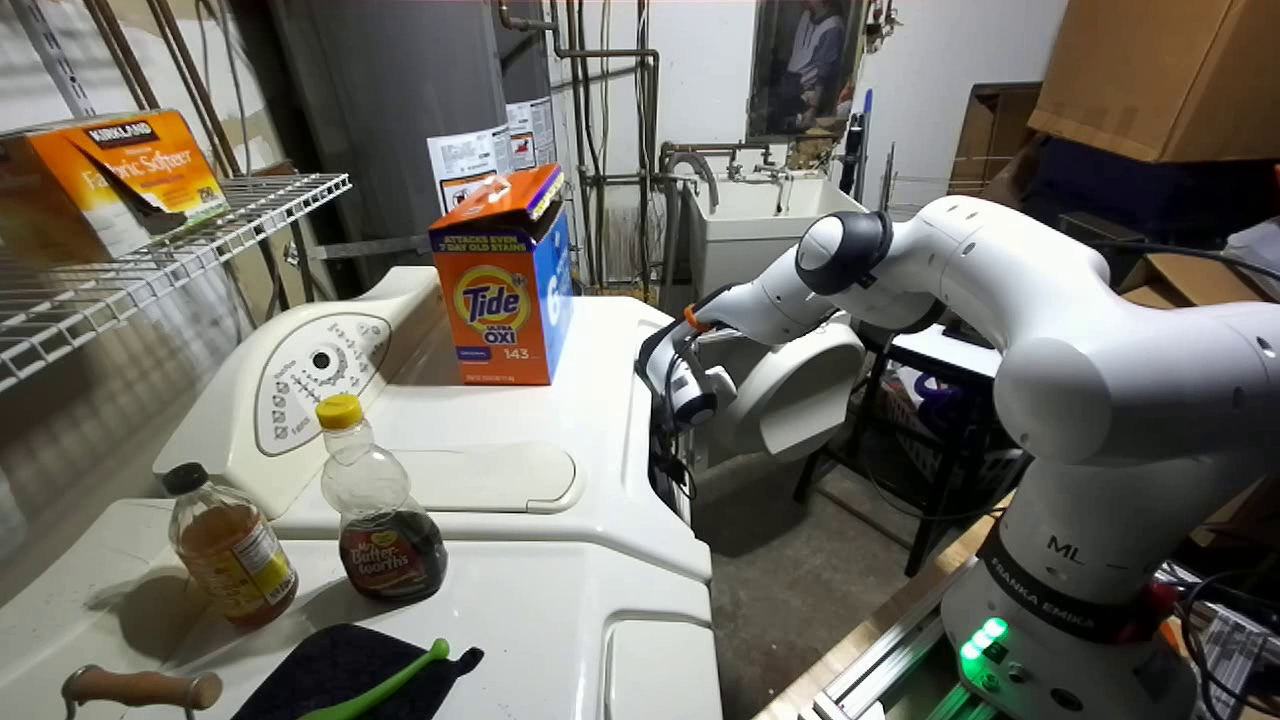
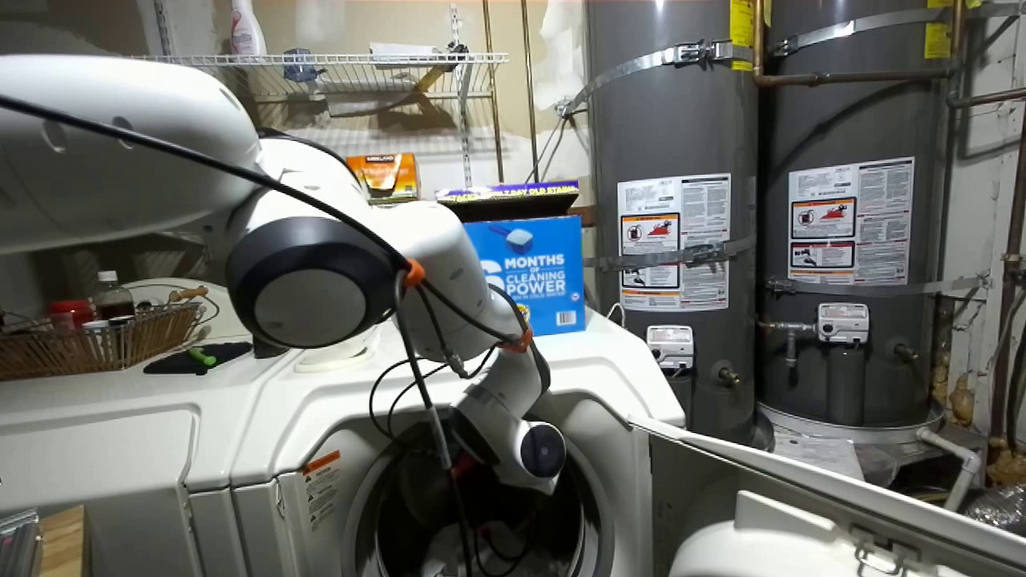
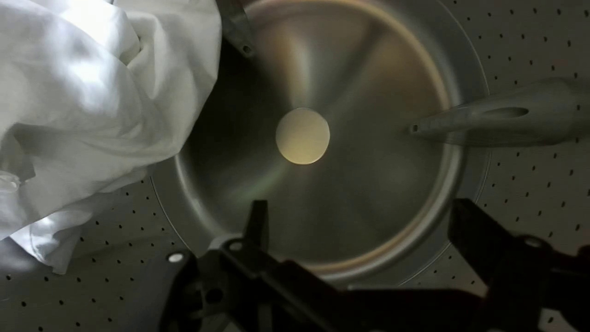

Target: Pick up the white cloth from the top of the washing machine then place it inside the machine.

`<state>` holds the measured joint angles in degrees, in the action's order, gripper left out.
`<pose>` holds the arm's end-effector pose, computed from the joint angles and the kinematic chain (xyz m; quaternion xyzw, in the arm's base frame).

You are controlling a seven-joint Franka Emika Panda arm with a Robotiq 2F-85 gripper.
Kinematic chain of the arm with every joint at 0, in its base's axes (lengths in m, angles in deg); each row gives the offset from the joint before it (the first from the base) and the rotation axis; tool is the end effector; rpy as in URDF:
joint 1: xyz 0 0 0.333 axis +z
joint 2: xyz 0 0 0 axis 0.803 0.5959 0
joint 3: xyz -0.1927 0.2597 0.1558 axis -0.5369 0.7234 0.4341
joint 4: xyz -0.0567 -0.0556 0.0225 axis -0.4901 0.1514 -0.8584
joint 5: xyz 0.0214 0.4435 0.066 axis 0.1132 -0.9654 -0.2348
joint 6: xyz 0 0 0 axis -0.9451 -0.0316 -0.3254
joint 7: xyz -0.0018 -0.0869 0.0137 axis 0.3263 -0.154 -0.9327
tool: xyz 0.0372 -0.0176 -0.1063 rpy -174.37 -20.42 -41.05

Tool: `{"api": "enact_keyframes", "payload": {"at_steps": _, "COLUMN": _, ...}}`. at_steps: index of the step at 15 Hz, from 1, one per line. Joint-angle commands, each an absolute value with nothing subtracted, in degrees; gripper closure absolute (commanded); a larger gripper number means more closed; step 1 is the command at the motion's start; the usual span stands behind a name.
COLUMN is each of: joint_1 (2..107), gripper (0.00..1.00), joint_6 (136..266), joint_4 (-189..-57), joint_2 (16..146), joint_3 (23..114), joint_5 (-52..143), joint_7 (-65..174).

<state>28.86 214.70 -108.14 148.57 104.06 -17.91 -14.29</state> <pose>0.7015 0.0330 -0.1537 -0.8662 0.1029 -0.1404 0.4683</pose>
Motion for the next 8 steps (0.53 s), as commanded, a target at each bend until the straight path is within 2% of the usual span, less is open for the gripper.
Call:
{"api": "enact_keyframes", "payload": {"at_steps": 1, "joint_1": 30.7, "gripper": 0.0, "joint_6": 213.0, "joint_4": -107.4, "joint_2": 147.8, "joint_3": 101.7, "joint_5": -21.0, "joint_7": -15.1}}
{"api": "enact_keyframes", "payload": {"at_steps": 8, "joint_1": 31.5, "gripper": 0.0, "joint_6": 213.1, "joint_4": -107.7, "joint_2": 147.2, "joint_3": 100.4, "joint_5": -21.1, "joint_7": -14.3}}
